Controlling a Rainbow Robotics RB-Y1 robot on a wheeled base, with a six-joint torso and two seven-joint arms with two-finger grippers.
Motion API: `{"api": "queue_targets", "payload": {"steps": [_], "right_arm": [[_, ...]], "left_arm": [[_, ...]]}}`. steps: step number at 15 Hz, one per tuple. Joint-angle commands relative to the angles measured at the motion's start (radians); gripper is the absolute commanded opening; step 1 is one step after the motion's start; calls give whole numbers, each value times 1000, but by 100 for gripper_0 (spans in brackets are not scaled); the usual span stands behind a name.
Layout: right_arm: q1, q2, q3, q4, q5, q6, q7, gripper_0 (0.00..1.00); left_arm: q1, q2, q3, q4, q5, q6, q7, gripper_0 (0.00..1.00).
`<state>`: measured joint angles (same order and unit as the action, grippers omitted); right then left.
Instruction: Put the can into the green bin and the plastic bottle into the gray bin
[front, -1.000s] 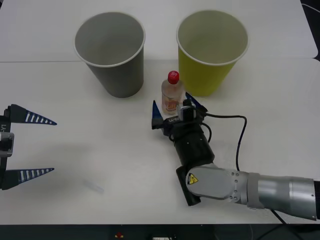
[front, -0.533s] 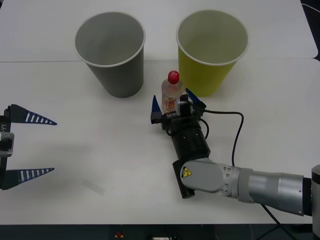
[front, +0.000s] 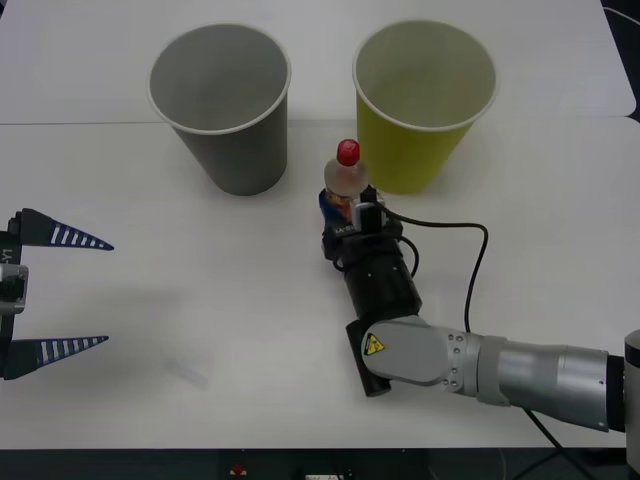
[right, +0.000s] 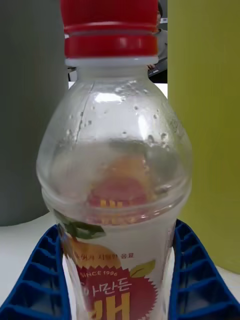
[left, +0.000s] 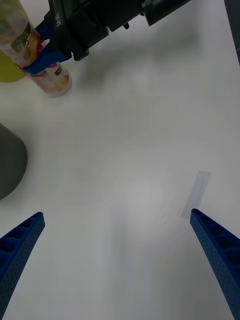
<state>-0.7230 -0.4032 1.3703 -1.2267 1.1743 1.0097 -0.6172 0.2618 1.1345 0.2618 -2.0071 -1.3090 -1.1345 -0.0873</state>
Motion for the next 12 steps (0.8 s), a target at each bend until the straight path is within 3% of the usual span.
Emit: {"api": "queue_targets", "payload": {"steps": [1, 6, 12], "right_arm": [[0, -17, 1, -25, 8, 0, 2, 0], [40, -135, 1, -215, 38, -11, 27, 0], [123, -376, -4, -517, 113, -158, 71, 0]], "left_arm": [[0, 0, 0, 0, 0, 0, 0, 100], [0, 0, 0, 0, 0, 0, 0, 100], [0, 0, 0, 0, 0, 0, 0, 100]]}}
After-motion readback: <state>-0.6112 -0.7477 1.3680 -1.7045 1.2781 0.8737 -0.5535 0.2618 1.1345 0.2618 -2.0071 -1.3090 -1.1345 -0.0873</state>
